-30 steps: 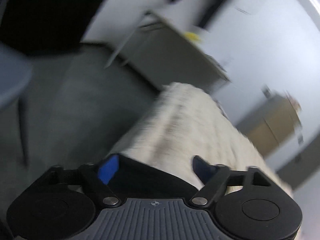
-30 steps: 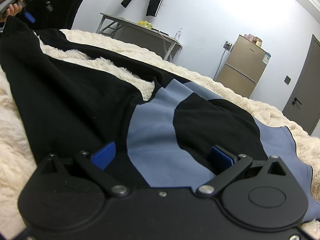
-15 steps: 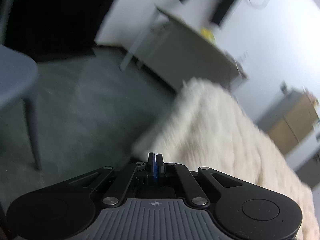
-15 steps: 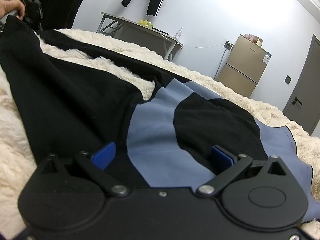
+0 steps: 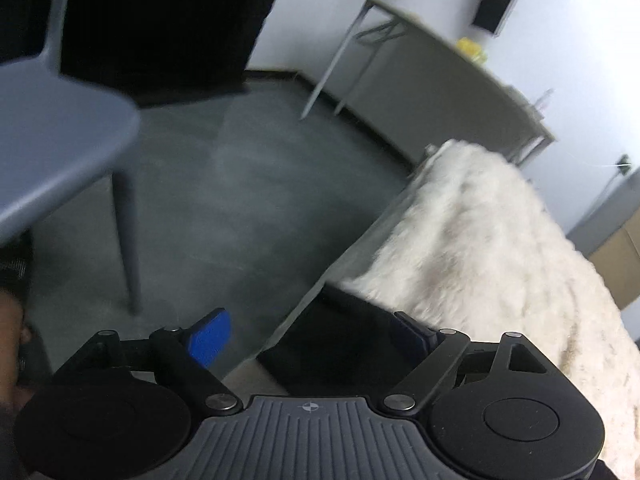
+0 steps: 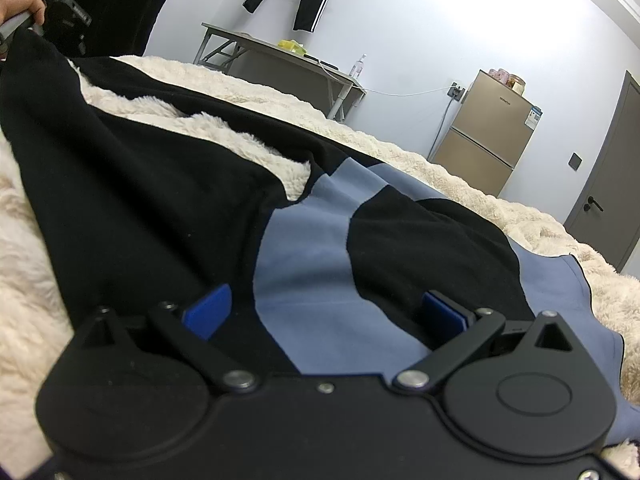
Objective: Fold clothes
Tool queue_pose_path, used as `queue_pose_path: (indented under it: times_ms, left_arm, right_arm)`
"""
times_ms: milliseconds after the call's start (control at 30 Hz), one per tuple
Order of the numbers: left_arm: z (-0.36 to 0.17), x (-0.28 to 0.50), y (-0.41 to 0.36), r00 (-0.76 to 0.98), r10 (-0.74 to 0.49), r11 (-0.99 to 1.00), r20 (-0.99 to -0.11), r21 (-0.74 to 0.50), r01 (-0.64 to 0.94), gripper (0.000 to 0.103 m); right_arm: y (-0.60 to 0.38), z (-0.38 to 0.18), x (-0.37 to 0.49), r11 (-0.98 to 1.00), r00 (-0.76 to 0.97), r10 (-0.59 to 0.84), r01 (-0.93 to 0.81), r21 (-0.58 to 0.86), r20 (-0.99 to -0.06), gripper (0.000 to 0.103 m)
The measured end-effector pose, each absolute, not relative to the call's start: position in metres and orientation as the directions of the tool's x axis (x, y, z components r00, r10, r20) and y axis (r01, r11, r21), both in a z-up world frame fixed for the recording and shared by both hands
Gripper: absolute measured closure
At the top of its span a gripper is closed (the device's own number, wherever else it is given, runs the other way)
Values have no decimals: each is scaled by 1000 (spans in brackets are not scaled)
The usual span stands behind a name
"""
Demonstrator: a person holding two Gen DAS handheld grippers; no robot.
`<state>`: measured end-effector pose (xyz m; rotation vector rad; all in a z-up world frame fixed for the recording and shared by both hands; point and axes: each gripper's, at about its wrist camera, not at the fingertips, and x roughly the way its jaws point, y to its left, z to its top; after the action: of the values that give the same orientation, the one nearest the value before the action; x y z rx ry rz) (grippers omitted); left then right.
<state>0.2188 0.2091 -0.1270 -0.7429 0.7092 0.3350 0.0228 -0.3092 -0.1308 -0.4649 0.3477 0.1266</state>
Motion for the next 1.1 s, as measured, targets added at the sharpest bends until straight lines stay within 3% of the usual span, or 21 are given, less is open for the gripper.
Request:
queue_pose_path:
  times_ms: [67,167,400,500,600,733,800,900,1033,1100]
  left_arm:
    - [-136,217,214,719,-28,643,-695,-563,-520,21]
    - [-135,204,219,752,-26,569,-659,-628,-531,22]
    - [-123,162,232,844,-153,419,-514,-808,-415,22]
    - [-144,146,240,874,-261,213,-409,-908,-361,22]
    - [-170,139,245,884,-282,46,-372,-926,-375,24]
    - [-176,147,242,890,-290,27,-351,-933,-359,30]
    - [-179,154,239,898,-297,17,-324,-942,-335,39]
    - [-176,188,220,907,-307,41,-288,-956,-290,41]
    - [-178,198,221,927,-253,76,-276,-961,-266,61]
    - [-182,201,222,929,-251,81,-271,-962,-259,99]
  right_arm:
    - [-309,-131,23,887,934,41,-198,-417,-356,0]
    - [-309,-131,23,887,933,40,-198,-417,-356,0]
    - [-307,-131,24,884,933,36,-197,-424,-358,0]
    - [-307,-131,24,882,934,34,-195,-428,-356,0]
    - [-307,-131,24,882,934,33,-194,-429,-355,0]
    - [-307,-130,24,882,934,34,-194,-428,-355,0]
    - [-308,-131,25,883,934,34,-194,-427,-355,0]
    - [-308,-131,25,884,934,35,-195,-426,-355,0]
    - [-308,-132,24,884,935,35,-193,-426,-352,0]
    - [-308,-132,24,884,936,35,-193,-426,-351,0]
